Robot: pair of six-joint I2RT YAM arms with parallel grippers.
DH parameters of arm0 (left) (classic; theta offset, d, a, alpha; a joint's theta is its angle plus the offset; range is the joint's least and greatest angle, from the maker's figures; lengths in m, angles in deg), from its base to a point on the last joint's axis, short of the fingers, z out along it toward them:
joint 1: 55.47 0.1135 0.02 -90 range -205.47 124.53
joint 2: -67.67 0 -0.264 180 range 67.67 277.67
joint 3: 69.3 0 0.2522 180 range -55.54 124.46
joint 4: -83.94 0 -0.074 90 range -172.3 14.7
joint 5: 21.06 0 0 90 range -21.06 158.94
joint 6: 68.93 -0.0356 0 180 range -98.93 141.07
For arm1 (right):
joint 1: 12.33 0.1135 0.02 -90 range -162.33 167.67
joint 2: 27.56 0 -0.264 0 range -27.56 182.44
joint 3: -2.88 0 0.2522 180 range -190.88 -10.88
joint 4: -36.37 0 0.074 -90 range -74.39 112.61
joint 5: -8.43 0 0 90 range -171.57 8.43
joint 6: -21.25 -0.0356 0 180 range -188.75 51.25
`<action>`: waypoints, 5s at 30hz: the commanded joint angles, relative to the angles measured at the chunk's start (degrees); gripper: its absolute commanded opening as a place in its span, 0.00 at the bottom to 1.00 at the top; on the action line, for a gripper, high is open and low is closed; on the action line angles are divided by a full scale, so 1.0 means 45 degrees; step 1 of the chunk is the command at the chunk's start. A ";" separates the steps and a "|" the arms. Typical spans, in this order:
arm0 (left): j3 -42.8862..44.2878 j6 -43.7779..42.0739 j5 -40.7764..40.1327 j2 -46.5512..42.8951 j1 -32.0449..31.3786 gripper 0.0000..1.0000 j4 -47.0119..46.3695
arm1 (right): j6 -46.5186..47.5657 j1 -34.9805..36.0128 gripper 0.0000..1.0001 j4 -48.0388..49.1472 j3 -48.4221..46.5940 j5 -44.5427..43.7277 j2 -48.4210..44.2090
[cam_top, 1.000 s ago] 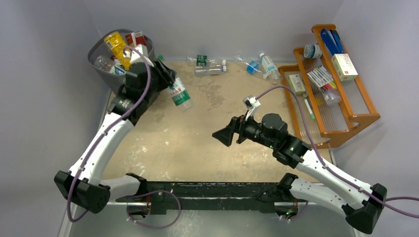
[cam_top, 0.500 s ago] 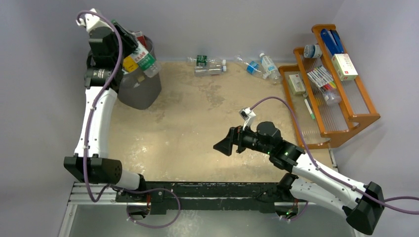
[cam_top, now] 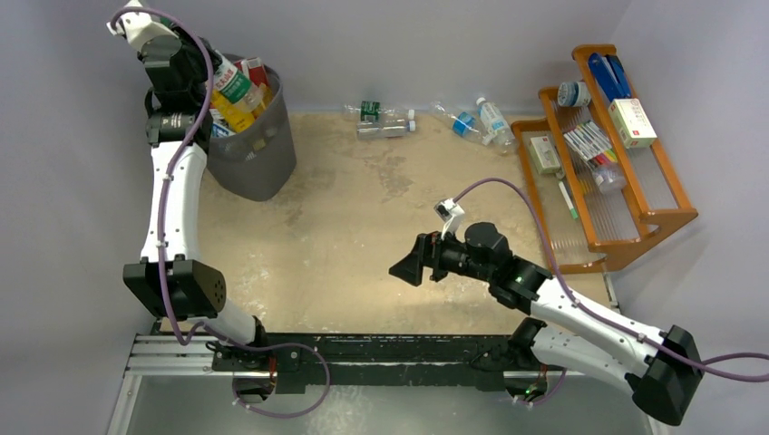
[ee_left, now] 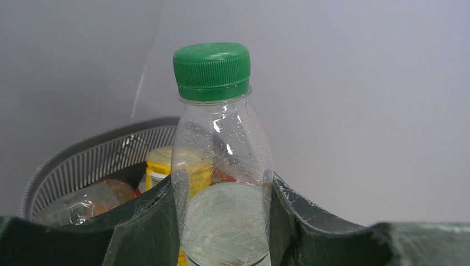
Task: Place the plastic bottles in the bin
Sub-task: Place the plastic bottle in the trash bin, then pick up the plastic bottle at the center of the board.
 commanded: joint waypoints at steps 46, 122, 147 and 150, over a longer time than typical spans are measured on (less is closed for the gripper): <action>-0.2555 0.0440 0.2043 -0.2759 0.0131 0.83 -0.0609 | 0.0382 0.0063 1.00 0.1373 -0.0331 0.0289 0.1645; -0.8588 0.0909 0.4757 -0.4474 -0.5844 0.87 0.0652 | 0.7379 -0.9253 0.47 0.1792 -1.4438 -0.0445 1.7913; -1.3200 0.6952 0.3933 -0.7597 -0.6209 0.88 -0.5164 | 0.2533 -0.1646 0.49 0.3627 -0.4525 0.0053 0.5679; -1.3413 0.7182 0.3729 -0.7862 -0.6244 0.88 -0.5185 | 0.2409 -0.1041 0.49 0.3420 -0.4652 -0.0076 0.5628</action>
